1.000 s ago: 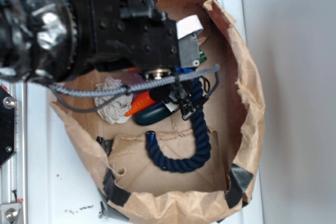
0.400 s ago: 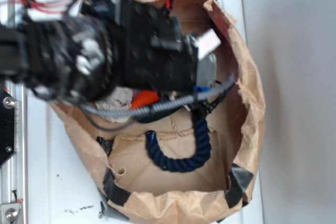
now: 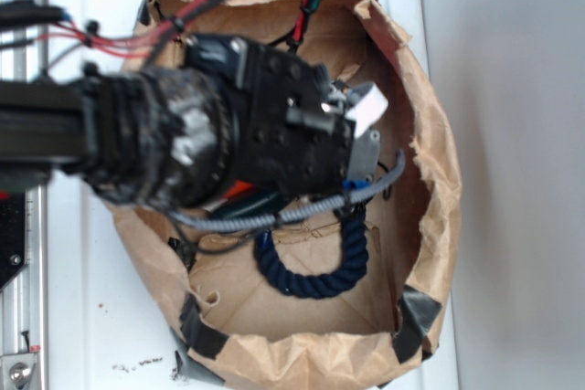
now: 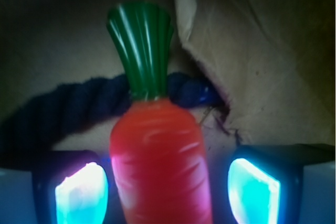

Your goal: Grab the carrot.

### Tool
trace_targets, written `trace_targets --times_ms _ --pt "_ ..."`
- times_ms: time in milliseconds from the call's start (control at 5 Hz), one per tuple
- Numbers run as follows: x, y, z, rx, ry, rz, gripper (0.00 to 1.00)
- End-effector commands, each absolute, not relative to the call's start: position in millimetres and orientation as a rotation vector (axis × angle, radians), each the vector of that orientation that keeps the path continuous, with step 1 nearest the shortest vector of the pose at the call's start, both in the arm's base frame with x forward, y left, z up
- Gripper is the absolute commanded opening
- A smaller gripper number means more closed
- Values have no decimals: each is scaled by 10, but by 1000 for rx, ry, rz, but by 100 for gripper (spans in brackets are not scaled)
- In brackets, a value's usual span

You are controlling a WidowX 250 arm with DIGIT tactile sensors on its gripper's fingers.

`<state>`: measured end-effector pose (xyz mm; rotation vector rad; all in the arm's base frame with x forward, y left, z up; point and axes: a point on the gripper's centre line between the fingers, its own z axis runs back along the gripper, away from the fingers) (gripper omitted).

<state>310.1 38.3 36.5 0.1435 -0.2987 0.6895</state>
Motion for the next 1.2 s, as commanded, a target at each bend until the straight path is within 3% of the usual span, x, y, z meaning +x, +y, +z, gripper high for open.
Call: trace_targets --times_ms 0,200,600,1000 --pt "3052 386 358 134 -326 640 100" --pt "3052 397 359 131 -317 655 0" --pt "3079 425 448 160 -366 647 0" --pt "2878 536 1162 29 -331 560 0"
